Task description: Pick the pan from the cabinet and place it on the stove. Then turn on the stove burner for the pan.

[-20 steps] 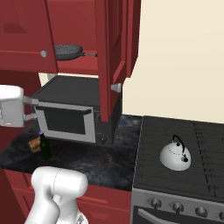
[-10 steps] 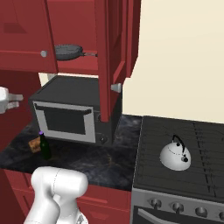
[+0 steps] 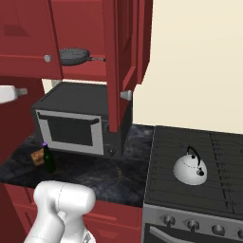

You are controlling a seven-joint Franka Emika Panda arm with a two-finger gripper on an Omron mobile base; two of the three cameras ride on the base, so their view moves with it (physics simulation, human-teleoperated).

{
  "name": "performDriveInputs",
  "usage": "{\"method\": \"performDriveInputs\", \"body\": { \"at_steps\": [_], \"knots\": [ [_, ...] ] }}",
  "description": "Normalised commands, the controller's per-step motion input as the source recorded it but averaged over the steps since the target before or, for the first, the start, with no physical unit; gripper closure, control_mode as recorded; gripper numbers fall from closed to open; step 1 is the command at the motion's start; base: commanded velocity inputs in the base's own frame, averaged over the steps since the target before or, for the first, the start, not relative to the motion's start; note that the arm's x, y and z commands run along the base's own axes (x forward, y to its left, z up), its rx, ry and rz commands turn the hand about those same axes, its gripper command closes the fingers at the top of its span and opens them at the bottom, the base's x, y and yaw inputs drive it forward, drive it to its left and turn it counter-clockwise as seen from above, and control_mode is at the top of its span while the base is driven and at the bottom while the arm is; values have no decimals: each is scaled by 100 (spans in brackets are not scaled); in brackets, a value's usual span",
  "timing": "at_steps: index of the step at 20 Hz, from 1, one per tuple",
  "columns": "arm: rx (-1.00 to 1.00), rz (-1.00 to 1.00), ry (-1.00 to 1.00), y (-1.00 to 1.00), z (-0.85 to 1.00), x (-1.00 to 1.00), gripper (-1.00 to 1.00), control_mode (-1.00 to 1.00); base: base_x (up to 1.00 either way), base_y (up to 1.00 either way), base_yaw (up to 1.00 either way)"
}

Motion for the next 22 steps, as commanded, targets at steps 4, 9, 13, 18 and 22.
{"method": "performDriveInputs", "body": {
  "at_steps": [4,9,13,18,22],
  "knots": [
    [13,11,-26,14,8,36,-100,-100,0,0,0],
    [13,11,-26,15,1,37,-100,-100,0,0,0],
    [13,12,-25,6,8,33,-100,-100,0,0,0],
    [10,10,-15,21,8,39,-100,-100,0,0,0],
    [8,6,-5,21,9,37,-100,-100,0,0,0]
  ]
}}
